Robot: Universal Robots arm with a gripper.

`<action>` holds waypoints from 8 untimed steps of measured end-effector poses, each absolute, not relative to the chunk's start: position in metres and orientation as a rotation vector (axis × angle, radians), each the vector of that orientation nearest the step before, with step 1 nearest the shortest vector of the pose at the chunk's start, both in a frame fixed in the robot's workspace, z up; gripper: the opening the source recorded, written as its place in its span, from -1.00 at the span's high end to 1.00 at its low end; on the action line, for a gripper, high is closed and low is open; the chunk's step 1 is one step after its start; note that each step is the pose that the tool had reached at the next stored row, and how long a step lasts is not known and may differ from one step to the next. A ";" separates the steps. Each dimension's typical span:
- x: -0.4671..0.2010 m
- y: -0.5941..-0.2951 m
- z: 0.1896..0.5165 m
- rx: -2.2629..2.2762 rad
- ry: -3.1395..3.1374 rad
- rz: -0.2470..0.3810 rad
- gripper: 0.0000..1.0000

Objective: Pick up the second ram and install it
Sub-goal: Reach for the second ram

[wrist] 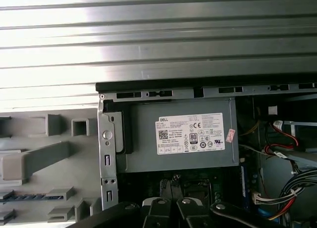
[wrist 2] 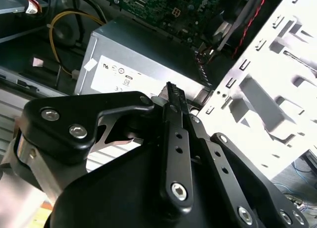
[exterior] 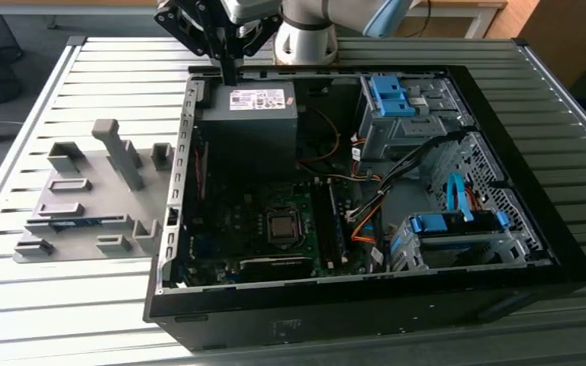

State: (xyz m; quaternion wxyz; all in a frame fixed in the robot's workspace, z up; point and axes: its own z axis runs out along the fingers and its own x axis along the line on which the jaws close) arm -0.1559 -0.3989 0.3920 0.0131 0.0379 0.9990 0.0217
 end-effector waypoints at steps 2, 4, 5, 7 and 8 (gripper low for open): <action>-0.159 -0.399 0.392 0.118 3.112 0.068 0.79; -0.161 -0.399 0.392 0.118 3.113 0.068 0.79; -0.163 -0.399 0.392 0.118 3.113 0.068 0.79; -0.167 -0.399 0.392 0.118 3.112 0.068 0.79; -0.169 -0.399 0.392 0.118 3.112 0.068 0.79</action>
